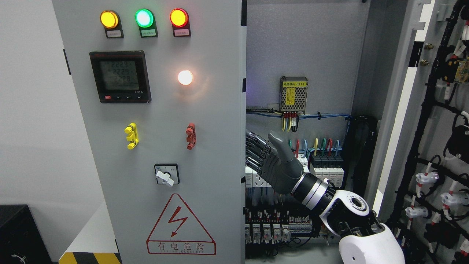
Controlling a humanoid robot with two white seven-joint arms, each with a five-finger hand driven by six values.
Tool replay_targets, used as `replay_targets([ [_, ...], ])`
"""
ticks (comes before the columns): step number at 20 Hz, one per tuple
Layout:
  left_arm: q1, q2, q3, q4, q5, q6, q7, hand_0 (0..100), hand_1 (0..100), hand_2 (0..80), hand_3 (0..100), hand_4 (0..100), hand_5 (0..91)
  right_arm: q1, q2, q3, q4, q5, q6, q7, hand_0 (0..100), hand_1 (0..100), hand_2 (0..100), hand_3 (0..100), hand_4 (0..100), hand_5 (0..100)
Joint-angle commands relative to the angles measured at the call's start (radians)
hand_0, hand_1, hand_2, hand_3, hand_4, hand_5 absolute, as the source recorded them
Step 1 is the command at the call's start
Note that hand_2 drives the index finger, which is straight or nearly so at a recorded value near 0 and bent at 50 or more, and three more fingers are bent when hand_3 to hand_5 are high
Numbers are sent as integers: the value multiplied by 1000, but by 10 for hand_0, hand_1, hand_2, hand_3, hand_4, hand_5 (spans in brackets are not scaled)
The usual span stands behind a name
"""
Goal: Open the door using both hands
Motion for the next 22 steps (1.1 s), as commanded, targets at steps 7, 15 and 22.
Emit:
replay_targets([
  [7,8,0,0,-3,0,0,0,120,556,0,0,0,0,-2,-16,1,11,-6,3,4,56,143,0,0,0,0],
  [15,8,0,0,-3,0,0,0,120,556,0,0,0,0,-2,-16,9,8,-6,11,5,56,143,0,0,0,0],
  [22,8,0,0,-3,0,0,0,120,556,0,0,0,0,1,-16,7,5,-5,9,30,56,143,0,0,0,0],
])
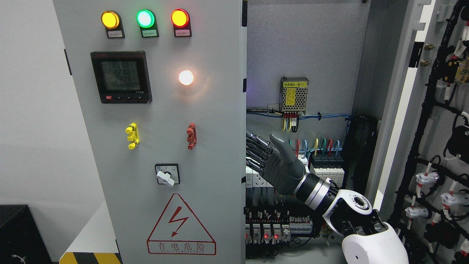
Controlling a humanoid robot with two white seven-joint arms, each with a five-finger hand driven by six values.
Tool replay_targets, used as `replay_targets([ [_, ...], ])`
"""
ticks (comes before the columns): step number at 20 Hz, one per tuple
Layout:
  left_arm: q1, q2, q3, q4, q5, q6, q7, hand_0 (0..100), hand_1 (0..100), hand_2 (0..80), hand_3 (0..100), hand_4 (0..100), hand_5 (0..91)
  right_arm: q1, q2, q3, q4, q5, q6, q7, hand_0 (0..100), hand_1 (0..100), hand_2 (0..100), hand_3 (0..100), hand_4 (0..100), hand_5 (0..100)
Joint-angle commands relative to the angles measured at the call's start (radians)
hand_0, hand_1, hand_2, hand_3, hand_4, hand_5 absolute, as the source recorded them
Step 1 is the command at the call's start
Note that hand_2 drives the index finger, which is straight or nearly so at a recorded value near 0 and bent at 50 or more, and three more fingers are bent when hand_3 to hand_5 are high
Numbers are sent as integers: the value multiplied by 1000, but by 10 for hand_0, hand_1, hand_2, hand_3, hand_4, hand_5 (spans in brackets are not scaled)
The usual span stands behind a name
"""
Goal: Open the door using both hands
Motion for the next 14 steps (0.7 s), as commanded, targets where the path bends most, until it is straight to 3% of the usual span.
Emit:
replay_targets([
  [1,8,0,0,-3,0,0,0,120,556,0,0,0,0,0,-2,1,-1,1,-1,17,56,143,0,0,0,0],
  [12,8,0,0,-3,0,0,0,120,556,0,0,0,0,-1,-2,-2,-1,1,-2,21,56,143,0,0,0,0],
  [14,8,0,0,-3,0,0,0,120,556,0,0,0,0,-1,-2,0,-3,1,-2,40,56,143,0,0,0,0],
])
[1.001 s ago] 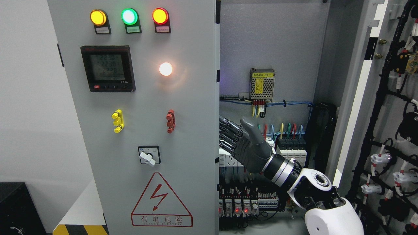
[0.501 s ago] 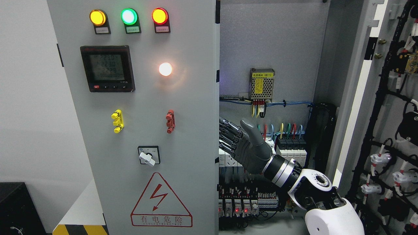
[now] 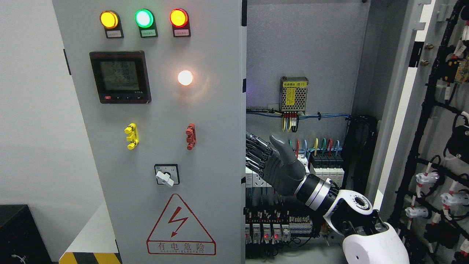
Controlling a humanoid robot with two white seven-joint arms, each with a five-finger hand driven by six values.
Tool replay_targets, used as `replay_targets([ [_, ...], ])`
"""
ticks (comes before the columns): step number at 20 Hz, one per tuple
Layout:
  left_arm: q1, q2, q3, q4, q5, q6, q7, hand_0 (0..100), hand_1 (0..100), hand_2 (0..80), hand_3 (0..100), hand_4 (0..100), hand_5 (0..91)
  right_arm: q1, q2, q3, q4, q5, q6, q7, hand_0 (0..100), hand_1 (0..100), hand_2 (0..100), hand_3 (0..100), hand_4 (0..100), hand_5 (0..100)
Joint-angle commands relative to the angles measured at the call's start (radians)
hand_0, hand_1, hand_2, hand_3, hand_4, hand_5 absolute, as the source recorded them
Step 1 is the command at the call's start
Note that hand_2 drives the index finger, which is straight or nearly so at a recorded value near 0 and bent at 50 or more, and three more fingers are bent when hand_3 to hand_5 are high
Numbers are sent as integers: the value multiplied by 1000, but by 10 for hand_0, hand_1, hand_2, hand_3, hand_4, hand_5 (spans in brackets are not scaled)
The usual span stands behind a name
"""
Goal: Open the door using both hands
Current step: 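Push the light panel's inner edge outward with the right hand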
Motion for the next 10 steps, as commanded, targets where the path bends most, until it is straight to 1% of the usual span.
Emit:
replay_targets([
  [1,8,0,0,-3,0,0,0,120,556,0,0,0,0,-1,0,2,-2,0,-2,13,56,143,0,0,0,0],
  [10,8,0,0,-3,0,0,0,120,556,0,0,0,0,5,0,2,-5,0,-5,8,56,143,0,0,0,0],
])
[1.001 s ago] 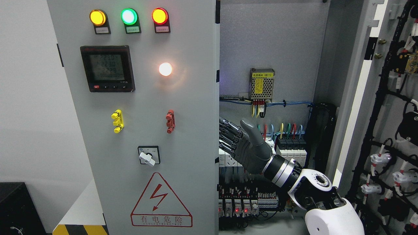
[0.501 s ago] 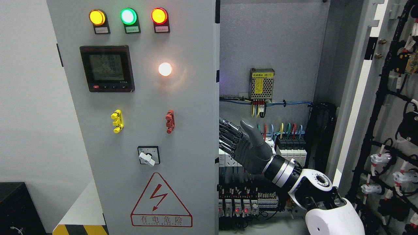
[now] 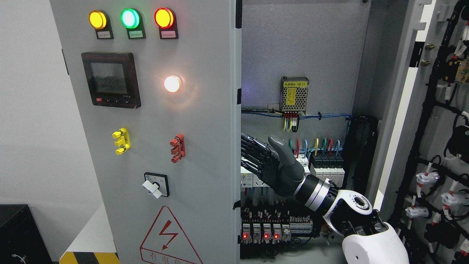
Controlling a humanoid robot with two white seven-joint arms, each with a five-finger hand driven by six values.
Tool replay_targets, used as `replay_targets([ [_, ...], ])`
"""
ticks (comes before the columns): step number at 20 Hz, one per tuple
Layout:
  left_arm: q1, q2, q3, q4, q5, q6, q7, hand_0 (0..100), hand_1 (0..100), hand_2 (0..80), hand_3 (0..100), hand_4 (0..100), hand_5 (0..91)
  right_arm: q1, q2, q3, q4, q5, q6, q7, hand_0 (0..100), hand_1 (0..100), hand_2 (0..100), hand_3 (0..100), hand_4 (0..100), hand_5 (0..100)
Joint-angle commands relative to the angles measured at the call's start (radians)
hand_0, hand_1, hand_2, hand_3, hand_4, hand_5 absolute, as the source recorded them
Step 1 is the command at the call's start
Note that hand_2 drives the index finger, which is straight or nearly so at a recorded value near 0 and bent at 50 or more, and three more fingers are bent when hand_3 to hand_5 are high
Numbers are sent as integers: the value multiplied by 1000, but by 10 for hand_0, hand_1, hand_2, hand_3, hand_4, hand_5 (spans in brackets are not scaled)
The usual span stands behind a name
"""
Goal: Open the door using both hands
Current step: 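Push the light panel's inner edge outward with the right hand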
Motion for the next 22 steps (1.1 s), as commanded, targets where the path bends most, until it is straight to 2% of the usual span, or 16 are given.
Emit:
replay_targets([
  [1,8,0,0,-3,0,0,-1,120,556,0,0,0,0,9,0,4,-4,0,-4,-6,56,143,0,0,0,0],
  [7,8,0,0,-3,0,0,-1,120,556,0,0,0,0,33,-3,14,-72,-3,-4,3,56,143,0,0,0,0],
  [10,8,0,0,-3,0,0,-1,120,556,0,0,0,0,47,-17,73,-110,-23,-8,6,56,143,0,0,0,0],
  [13,8,0,0,-3,0,0,-1,120,556,0,0,0,0,61,-36,101,-142,-34,-10,7,56,143,0,0,0,0],
  [16,8,0,0,-3,0,0,-1,120,556,0,0,0,0,84,-40,142,-198,-37,-11,53,56,143,0,0,0,0],
  [19,8,0,0,-3,0,0,-1,120,556,0,0,0,0,97,-65,201,-233,-37,-13,60,56,143,0,0,0,0],
  [22,8,0,0,-3,0,0,-1,120,556,0,0,0,0,111,-66,216,-250,-38,-13,66,56,143,0,0,0,0],
])
